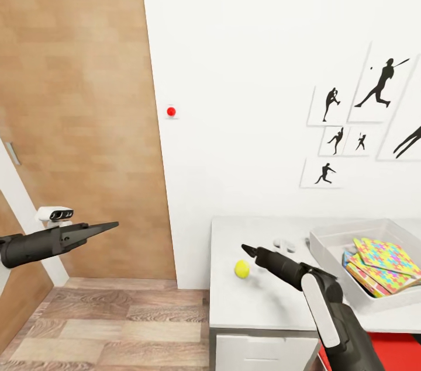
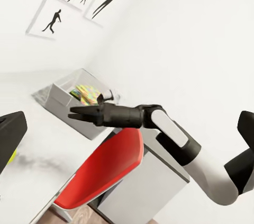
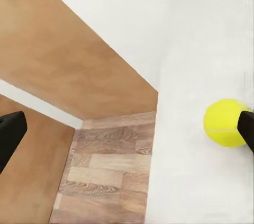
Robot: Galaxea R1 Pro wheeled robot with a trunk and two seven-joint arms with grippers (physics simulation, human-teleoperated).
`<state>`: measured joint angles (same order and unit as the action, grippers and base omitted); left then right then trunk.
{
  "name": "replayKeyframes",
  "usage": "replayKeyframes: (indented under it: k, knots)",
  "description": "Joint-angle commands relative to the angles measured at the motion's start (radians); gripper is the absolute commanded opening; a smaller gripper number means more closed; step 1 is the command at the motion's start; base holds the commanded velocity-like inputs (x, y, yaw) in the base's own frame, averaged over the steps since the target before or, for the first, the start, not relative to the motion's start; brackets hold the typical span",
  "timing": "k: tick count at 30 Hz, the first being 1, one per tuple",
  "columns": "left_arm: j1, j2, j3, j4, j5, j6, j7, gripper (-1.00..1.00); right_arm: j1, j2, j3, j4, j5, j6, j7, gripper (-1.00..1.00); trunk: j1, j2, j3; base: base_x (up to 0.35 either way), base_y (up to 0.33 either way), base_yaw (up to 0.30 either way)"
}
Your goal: Put all the toys in the child's room - the three board games (two on the bed and one on the table), the two jigsaw puzzles on the table, and the tennis ball on the table - inside the toy box on the table in the child's room.
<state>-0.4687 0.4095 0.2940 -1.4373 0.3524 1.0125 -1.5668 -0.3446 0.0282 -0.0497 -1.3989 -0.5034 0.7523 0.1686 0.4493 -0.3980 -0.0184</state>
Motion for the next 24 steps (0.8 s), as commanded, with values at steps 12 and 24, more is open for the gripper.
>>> replayKeyframes:
  k: [12,24]
  knots:
    - [-0.001,-0.004,-0.004,0.000,-0.003,0.011,-0.004,1.00,-0.007,0.074,0.050,0.003,0.008,0.015,-0.270,1.00,0.001,-0.002,-0.002,0.150,0.130,0.000]
    - [-0.001,-0.005,-0.005,0.000,-0.003,0.009,-0.004,1.00,-0.029,0.083,0.063,0.076,0.015,-0.020,-0.381,1.00,0.001,-0.002,-0.002,0.019,0.015,0.000]
